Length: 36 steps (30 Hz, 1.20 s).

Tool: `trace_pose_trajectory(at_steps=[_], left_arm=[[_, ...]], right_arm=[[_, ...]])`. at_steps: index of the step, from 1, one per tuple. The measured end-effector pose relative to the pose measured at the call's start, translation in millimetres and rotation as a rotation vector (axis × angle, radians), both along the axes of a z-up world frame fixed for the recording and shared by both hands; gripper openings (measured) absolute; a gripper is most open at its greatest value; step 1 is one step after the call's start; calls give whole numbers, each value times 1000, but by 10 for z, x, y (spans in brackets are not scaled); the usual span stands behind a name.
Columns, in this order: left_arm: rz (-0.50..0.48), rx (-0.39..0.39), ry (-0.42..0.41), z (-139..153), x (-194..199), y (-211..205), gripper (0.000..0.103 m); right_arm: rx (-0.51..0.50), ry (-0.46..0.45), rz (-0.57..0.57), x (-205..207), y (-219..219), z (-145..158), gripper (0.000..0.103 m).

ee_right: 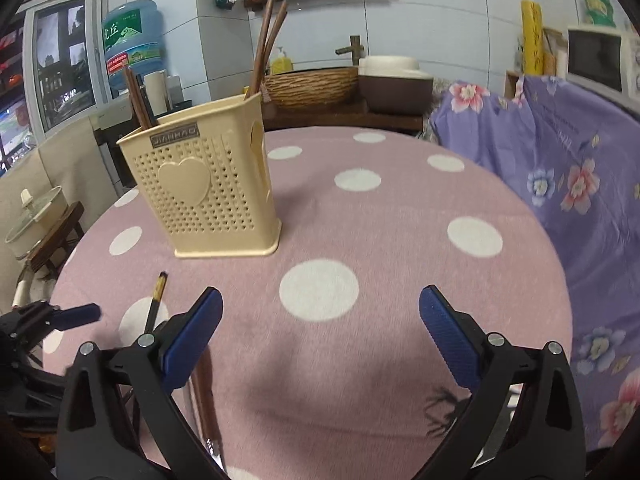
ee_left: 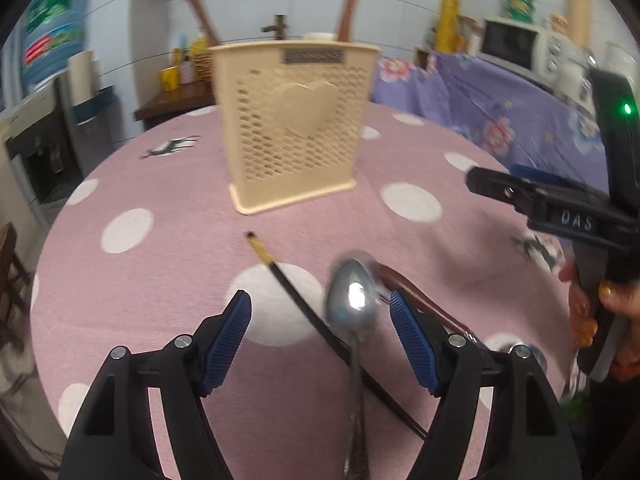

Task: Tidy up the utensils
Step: 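Withdraw both open tools toward the spoons on the table, then grasp a steel spoon with the left tool while the right tool grasps a wooden-handled spoon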

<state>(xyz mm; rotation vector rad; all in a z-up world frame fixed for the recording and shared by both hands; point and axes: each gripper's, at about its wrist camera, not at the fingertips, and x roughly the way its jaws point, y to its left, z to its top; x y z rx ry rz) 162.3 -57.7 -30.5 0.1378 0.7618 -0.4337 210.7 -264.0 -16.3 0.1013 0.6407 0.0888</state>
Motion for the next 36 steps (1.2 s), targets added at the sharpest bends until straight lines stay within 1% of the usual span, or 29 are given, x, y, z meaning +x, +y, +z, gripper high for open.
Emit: trace_pose_trajectory(at_steps=[1,2,6,11,16,18,22,25,26,27,29,33,36], left_arm=[[-16,14,1,-20,3,-37,70],[-28,26,2,-43,10,-58,67],[-84,33,41,-122,86,-105,57],[-144,108,33,-195,125,-228,56],[-171,120,37,-221,170,-242,56],[-191,136,41,-241,186,-255,53],[-221,156,33,-251,191,-272,52],[-227,155,40,-246,219,-287,48],[-232,154,55,-261,232,-295,43],[-234,144,63,-268,244,-292,41],[-229,127,71,-266,257,-289,39],[-209,127,65,-256,254,-297,39],[-196,99,65,-214,258,-280,39]], right_arm=[[16,11,-1,-27,-12,-16,97],[34,25,3,-51,-24,-33,97],[67,55,11,-112,-45,-67,97],[81,62,8,-136,-56,-65,97],[99,76,2,-126,-74,-80,97],[104,80,2,-124,-76,-90,97],[106,89,2,-113,-92,-105,97],[111,97,-1,-106,-92,-123,97],[113,101,-2,-102,-92,-131,97],[113,104,-4,-98,-94,-138,97],[111,112,-7,-94,-95,-154,97],[107,121,-11,-85,-93,-169,97],[96,128,-11,-86,-73,-176,97]])
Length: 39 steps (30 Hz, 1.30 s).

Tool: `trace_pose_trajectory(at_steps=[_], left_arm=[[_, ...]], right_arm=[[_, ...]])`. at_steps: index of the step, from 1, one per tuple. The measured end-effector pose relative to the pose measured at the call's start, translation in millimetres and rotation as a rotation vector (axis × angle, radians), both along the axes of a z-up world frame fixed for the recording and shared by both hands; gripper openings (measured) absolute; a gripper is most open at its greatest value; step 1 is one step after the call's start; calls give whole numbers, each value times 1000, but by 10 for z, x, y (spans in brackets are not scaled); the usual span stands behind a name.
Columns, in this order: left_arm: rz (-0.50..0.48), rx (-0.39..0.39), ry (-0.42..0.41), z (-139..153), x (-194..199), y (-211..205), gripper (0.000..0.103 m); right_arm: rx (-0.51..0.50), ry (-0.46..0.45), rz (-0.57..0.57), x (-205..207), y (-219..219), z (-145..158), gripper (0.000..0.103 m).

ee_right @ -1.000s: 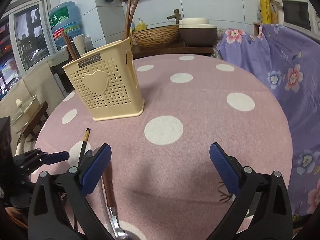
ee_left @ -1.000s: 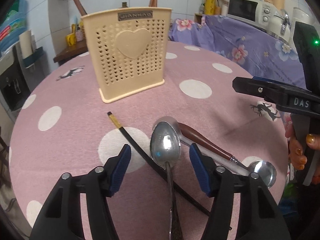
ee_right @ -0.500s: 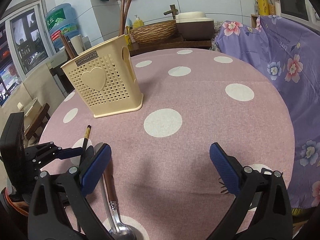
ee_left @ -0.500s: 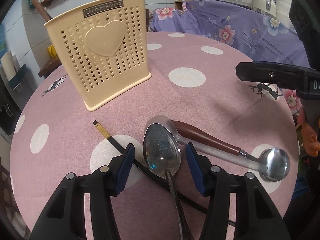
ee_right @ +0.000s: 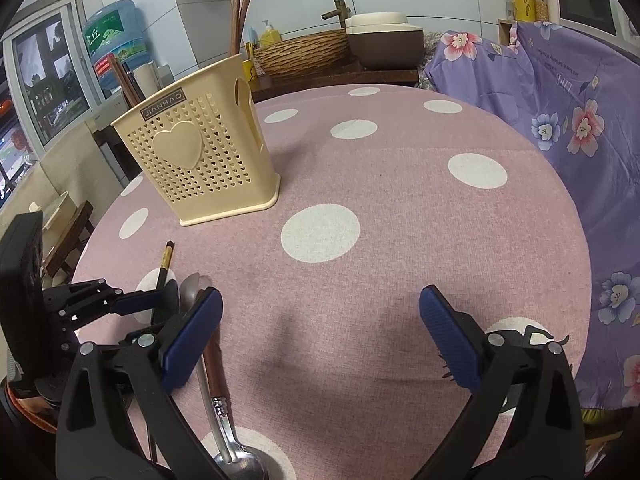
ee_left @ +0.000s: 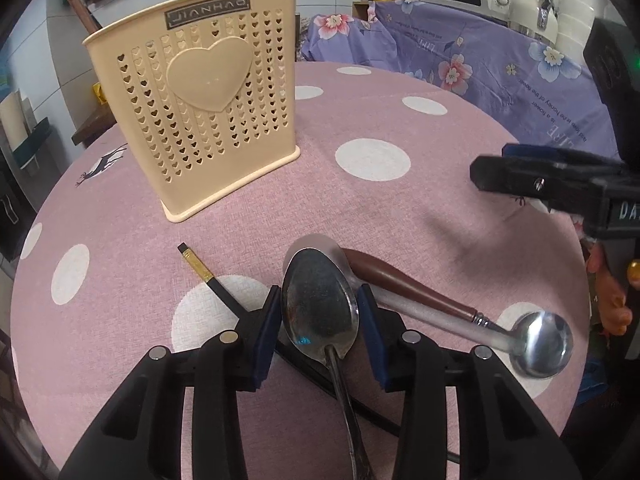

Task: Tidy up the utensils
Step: 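Grasp a steel spoon with the left tool while the right tool grasps a wooden-handled spoon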

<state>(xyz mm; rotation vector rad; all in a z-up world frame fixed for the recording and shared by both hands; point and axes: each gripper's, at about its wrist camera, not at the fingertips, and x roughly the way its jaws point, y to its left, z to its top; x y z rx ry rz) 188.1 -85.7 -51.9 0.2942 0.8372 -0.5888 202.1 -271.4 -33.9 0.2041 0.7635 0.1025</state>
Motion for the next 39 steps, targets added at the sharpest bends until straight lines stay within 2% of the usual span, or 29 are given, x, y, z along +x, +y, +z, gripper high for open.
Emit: trace_pose_trajectory(at_steps=[5,9,11,13,17,22,28,31,36,38,39], left_arm=[[80,-67,-11,159,8,163,39],[228,-142,9,259,49,487,38],[288,-163,6,288,47,620,38],[333,-150,-23,307,5,702,38],[352,-175,-11,294,-54,748,38],[354,-190,7,242,-81,797,38],[348,-197,19,211,-80,776,38],[344,-196,22,206,-76,760,38],[347,-195,23,203,-73,755,38],[348,-196,22,210,-72,754,38],[348,-196,20,215,-74,755,38]], right_arm=[[-28,2,31,-4,88,0,97],[-97,22,100,32,282,-29,97],[-127,42,151,52,405,-67,90],[-158,62,210,67,562,-109,81],[-229,96,286,111,807,-212,54],[-271,142,331,178,938,-295,48],[-269,167,339,275,990,-286,48],[-260,184,345,329,1008,-281,44],[-263,193,370,337,1067,-272,31],[-262,195,378,330,1081,-265,19],[-262,195,379,325,1083,-264,17]])
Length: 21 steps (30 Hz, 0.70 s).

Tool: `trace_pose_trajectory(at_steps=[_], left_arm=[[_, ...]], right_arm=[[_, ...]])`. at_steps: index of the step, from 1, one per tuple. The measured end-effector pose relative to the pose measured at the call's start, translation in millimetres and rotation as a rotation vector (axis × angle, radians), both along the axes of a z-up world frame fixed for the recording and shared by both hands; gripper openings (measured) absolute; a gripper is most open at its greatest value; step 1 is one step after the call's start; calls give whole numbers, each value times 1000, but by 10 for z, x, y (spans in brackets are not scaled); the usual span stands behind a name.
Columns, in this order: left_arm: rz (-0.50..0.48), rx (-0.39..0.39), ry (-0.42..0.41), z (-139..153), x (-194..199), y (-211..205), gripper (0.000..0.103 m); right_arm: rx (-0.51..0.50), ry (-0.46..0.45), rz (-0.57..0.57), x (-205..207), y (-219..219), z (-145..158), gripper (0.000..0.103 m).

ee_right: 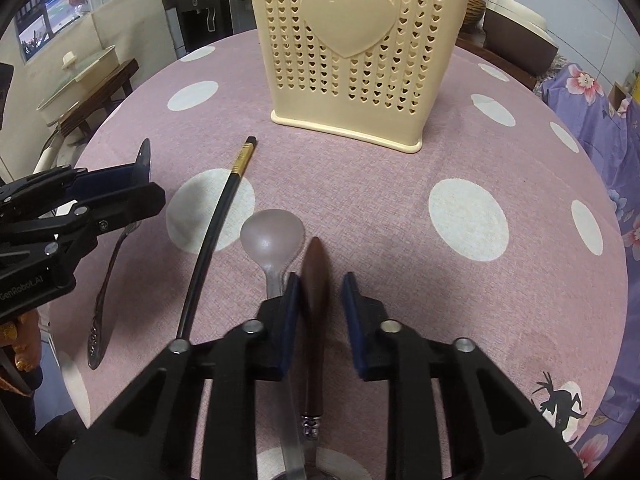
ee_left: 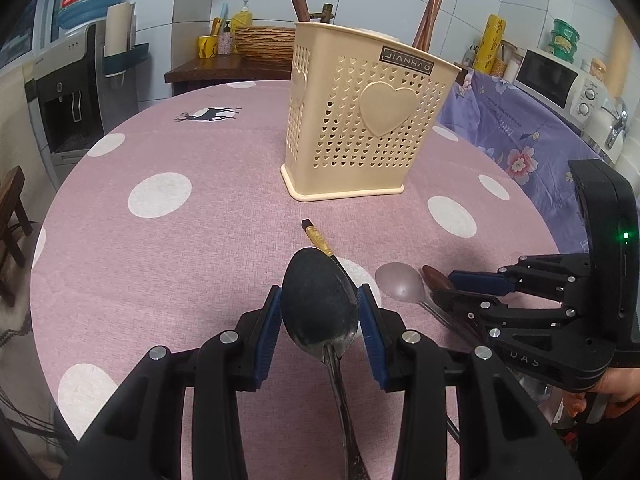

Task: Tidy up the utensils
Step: 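Grasp a steel spoon with the left tool while the right tool grasps a wooden-handled spoon, then lift both spoons and carry them over the beige holder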

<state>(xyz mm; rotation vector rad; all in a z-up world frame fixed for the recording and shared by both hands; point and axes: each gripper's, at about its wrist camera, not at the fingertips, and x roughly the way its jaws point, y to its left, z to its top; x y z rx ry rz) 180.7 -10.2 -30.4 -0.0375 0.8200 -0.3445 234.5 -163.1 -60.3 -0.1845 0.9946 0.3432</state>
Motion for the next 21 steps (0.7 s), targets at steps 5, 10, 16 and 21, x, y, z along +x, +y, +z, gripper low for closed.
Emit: trace_pose_trajectory(at_steps=[5,10,16,21], left_arm=[[-1,-1,-15,44,-17,-1,38],[-2,-5,-43,140,-46,15,38],[10,-23,-101,345,-79,52,38],[35,-36,-147,483,-86,95,38]], right_arm=[[50,0,-19,-11,-102,2,16],[115,-42,-94,-66,-405,137,16],[187,-164,-220,-237,-895,544,16],[246,-258,-285,-414,-1178,827,16]])
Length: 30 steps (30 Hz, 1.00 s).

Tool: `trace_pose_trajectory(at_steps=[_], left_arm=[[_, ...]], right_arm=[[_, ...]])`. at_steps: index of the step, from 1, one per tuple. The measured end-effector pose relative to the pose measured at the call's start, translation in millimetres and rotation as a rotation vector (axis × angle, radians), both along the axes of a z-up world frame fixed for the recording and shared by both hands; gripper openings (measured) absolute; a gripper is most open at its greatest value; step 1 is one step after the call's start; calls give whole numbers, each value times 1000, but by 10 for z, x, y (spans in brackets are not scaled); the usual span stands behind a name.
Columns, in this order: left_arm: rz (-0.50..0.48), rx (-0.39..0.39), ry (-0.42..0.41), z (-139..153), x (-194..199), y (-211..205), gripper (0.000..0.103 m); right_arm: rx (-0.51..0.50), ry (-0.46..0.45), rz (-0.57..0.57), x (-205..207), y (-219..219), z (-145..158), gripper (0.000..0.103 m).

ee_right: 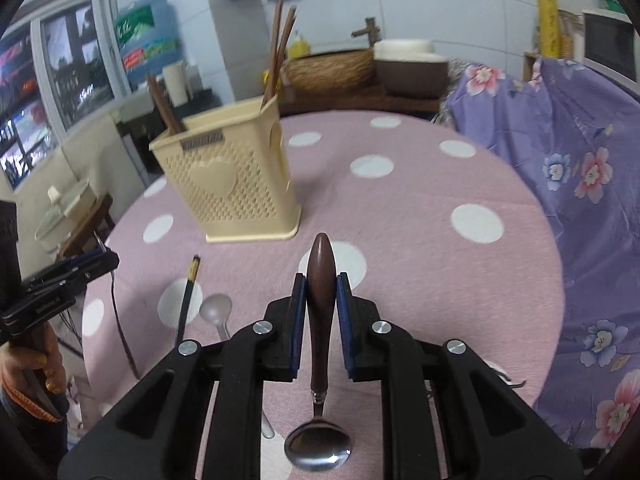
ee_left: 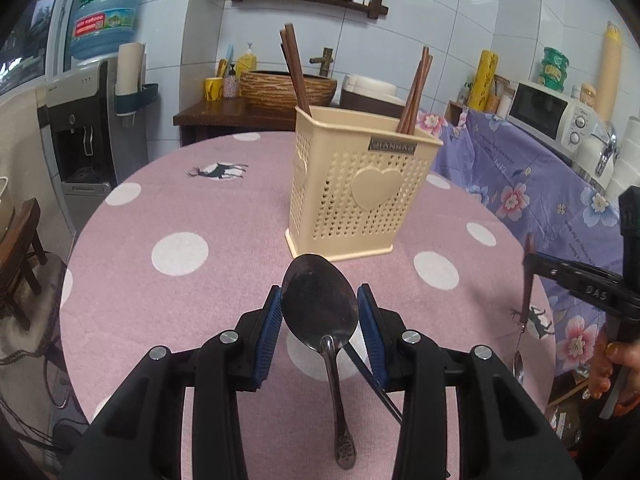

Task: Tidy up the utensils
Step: 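Lift both spoons and carry them over the beige holder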

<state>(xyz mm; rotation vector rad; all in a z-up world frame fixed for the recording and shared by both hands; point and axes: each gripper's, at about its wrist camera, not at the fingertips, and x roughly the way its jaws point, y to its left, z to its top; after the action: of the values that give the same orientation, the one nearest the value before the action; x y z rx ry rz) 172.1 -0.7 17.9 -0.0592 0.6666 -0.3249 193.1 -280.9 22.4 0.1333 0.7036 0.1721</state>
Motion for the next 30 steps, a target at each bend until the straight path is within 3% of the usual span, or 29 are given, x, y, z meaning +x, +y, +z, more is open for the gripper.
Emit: trace_pose_trajectory(at_steps=[7,30], left_arm=[[30,-9,-39,107,13,43,38],[33,-16,-91,254,57,56,38]], right_arm=[[49,-80,-23,-143,-158,182,16],[70,-143,8,-135,-42,353,16]])
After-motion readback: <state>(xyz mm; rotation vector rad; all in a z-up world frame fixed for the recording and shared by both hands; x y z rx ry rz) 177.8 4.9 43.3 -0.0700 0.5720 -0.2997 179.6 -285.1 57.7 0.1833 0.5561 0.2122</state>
